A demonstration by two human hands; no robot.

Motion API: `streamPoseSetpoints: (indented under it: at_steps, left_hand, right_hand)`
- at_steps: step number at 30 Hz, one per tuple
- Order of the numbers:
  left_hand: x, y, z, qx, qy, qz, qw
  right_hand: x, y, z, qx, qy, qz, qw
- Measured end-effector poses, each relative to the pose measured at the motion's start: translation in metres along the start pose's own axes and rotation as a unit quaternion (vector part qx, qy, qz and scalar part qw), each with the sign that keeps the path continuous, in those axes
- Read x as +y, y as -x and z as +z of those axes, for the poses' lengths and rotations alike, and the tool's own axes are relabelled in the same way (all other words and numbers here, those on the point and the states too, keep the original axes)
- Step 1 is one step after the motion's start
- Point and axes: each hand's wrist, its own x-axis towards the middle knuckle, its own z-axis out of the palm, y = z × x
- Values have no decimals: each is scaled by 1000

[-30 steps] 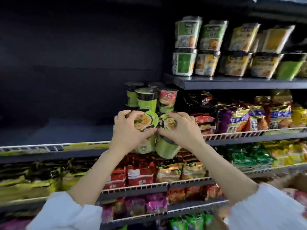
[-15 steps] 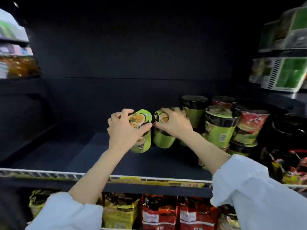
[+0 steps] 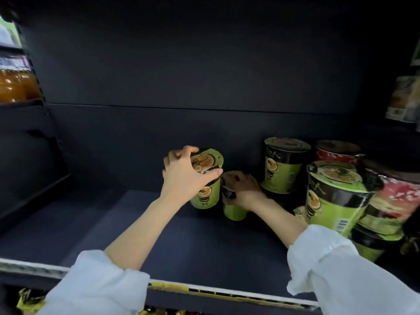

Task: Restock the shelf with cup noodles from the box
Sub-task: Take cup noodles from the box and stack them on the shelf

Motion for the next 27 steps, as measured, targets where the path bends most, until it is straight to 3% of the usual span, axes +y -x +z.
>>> streamPoseSetpoints:
  at_steps: [4, 9, 11, 13, 18, 22, 27]
  left_hand:
    - [10, -8, 2, 15, 46, 10, 999]
    - [35, -27, 4, 29, 84, 31, 996]
    - [47, -35, 12, -9, 87, 38, 995]
    - [59, -42, 24, -41, 78, 53, 995]
    - [59, -52, 48, -119, 14, 69, 990]
    - [54, -45, 49, -170, -119, 109, 972]
    - [58, -26, 32, -127, -162, 136, 969]
  right_hand:
    - [7, 4, -3, 42, -191, 27, 980]
    - [1, 24, -20, 103, -465, -48, 878]
    - [-3, 29, -30, 158, -530, -36, 832]
    - [-5, 31, -38, 203, -541, -7, 816]
    - [3, 24, -29, 231, -487, 66, 840]
    - [12, 22, -22, 145, -385, 124, 903]
    - [4, 44, -34, 115, -348, 132, 921]
